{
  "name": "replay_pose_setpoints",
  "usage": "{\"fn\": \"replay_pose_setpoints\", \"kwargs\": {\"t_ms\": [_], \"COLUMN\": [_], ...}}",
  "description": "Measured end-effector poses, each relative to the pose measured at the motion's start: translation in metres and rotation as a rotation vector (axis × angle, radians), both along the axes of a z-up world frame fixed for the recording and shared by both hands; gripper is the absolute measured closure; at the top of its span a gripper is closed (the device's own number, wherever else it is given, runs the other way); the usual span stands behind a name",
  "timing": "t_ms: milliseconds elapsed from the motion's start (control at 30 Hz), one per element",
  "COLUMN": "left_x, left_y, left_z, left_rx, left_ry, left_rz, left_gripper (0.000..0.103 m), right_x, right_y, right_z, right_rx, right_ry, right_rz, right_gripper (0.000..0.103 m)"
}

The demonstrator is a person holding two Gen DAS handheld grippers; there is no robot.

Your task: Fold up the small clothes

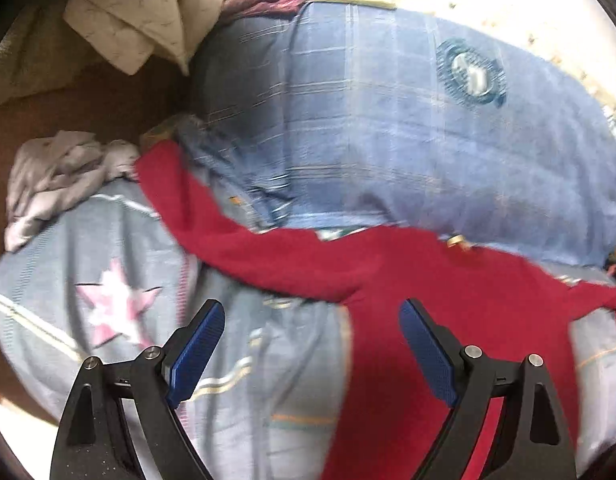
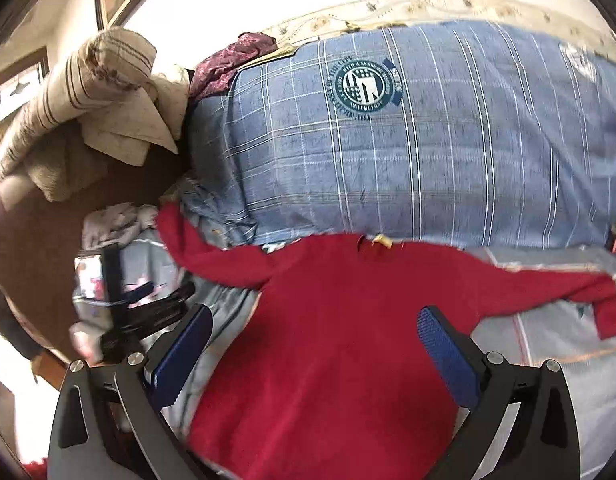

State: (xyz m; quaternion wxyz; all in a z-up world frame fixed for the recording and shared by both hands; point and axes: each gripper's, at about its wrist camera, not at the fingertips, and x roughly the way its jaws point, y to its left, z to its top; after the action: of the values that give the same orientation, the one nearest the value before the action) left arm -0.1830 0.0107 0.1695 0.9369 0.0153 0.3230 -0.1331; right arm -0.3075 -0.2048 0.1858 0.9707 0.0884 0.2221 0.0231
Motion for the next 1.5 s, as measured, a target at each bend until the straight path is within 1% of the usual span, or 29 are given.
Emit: {"fn": "replay_pose_setpoints", "kwargs": {"t_ms": [67,167,200,300,333,433,533,633,700,767,900,933,1000,1100,1233,1500], "left_x": [0.009,0.02,0.026,0.046,0.054,0.071,0.086,0.094,0.099,0.101,0.11,0.099,0.101,0.086,0.083,0.083], "left_y": [-0.004,-0.011,-0.013,-0.011,-0.014,-0.024,-0.032,-0.045,-0.049,-0.051,-0.062,-0.064,-0.065,-0.065,-0.07,-0.072], "left_z": [0.0,-0.006,-0.007,-0.017,-0.022,-0.032,-0.036,-0.045,-0.049,-0.053,-0.064,-0.072,-0.074,-0.081,-0.088,-0.093], "left_rx": [-0.007,0.009,0.012,0.01,0.022,0.05,0.028,0.063,0.092,0.098,0.107,0.111,0.114,0.112,0.131,0.138], "left_ry": [0.021,0.06,0.068,0.087,0.098,0.131,0.172,0.159,0.167,0.167,0.17,0.16,0.162,0.154,0.155,0.156], "left_rz": [-0.009,-0.04,-0.038,-0.032,-0.025,-0.007,0.0,0.011,0.015,0.022,0.03,0.039,0.044,0.036,0.027,0.005], "left_gripper": [0.013,0.013,0.013,0.013,0.013,0.014,0.014,0.014,0.014,0.014,0.014,0.014,0.014,0.014,0.014,0.014], "right_x": [0.015,0.045,0.047,0.078,0.086,0.112,0.126,0.131,0.135,0.139,0.139,0.139,0.139,0.141,0.142,0.146], "right_y": [-0.001,-0.001,-0.015,-0.025,-0.029,-0.042,-0.053,-0.06,-0.063,-0.063,-0.063,-0.061,-0.059,-0.058,-0.062,-0.067], "right_z": [-0.002,-0.019,-0.024,-0.045,-0.049,-0.074,-0.093,-0.106,-0.11,-0.114,-0.114,-0.114,-0.115,-0.118,-0.121,-0.128], "right_rx": [-0.026,-0.048,-0.043,-0.056,-0.063,-0.087,-0.086,-0.067,-0.08,-0.1,-0.084,-0.087,-0.098,-0.093,-0.059,-0.053], "right_ry": [0.004,-0.002,0.006,0.042,0.052,0.09,0.111,0.113,0.119,0.134,0.131,0.126,0.127,0.138,0.151,0.189], "right_rz": [-0.023,-0.071,-0.074,-0.097,-0.102,-0.115,-0.116,-0.123,-0.129,-0.134,-0.122,-0.116,-0.11,-0.113,-0.113,-0.12], "right_gripper": [0.0,0.0,0.0,0.0,0.0,0.0,0.0,0.0,0.0,0.001,0.001,0.001,0.001,0.001,0.0,0.0]}}
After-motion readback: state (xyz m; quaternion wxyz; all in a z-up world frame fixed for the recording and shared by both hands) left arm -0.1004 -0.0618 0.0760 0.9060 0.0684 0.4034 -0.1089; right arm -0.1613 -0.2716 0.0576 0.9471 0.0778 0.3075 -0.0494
